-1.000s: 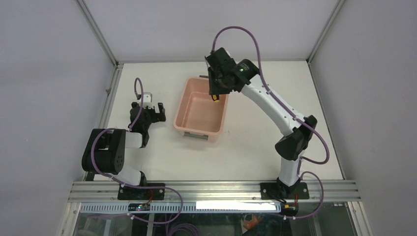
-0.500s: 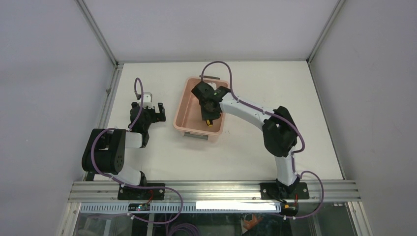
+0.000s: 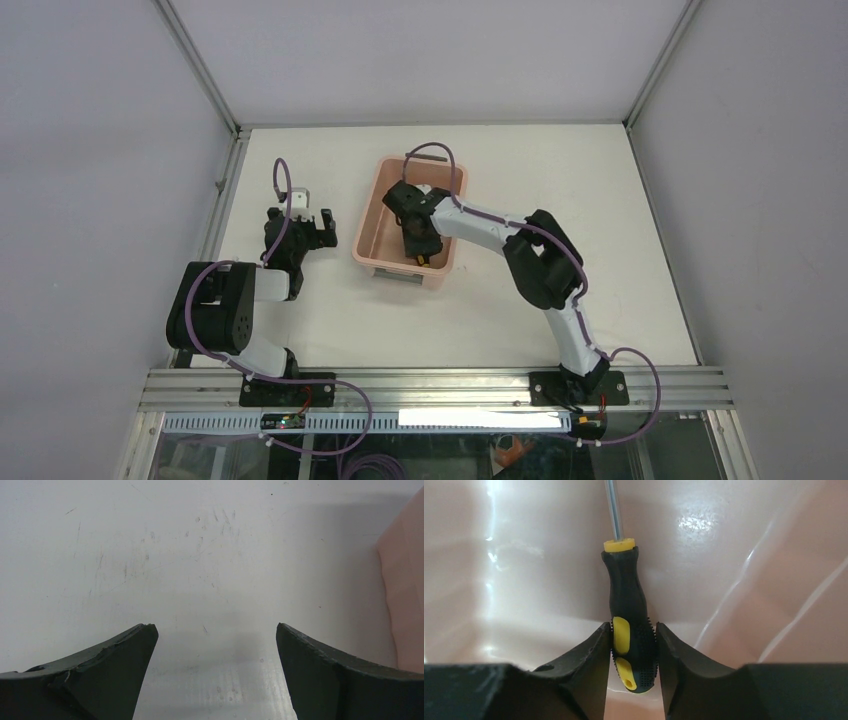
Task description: Put the screwdriver in the bin
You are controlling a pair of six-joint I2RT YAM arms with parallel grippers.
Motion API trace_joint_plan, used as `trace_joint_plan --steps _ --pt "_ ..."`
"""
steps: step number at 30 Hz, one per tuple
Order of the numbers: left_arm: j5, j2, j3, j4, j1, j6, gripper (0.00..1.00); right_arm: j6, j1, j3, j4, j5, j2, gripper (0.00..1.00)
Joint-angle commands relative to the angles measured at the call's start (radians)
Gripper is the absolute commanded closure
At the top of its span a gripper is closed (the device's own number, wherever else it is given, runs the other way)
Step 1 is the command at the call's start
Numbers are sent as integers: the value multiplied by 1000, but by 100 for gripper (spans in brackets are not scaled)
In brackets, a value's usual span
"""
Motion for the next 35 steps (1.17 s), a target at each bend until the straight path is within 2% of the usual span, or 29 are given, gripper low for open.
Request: trace_joint_plan --steps 1,4,7,11,14,18,25,28,31,35 --pt "6 -27 0 26 -6 -16 1 -24 4 73 -1 26 -19 55" --pt "7 -28 0 26 -6 -16 1 -60 6 155 -47 57 -63 45" --pt "7 -29 0 26 -6 -16 1 -113 6 225 -60 94 -141 29" --pt "6 -27 1 26 -6 -16 1 -192 2 305 -107 164 -259 2" --pt "7 -27 0 26 -6 -16 1 -226 -31 322 -154 187 -341 1" --pt "7 -28 0 26 -7 -16 1 -234 -149 272 -229 207 -437 1" --pt "7 -28 0 26 -6 -16 1 -261 -481 101 -259 243 -639 1" --pt "8 -28 0 26 -6 -16 1 -272 -583 52 -269 248 -700 1" --pt "7 -28 0 26 -7 -16 1 -289 -635 13 -257 233 -741 1" --pt "7 -29 0 26 -7 -16 1 -317 -643 -19 -228 211 -767 1"
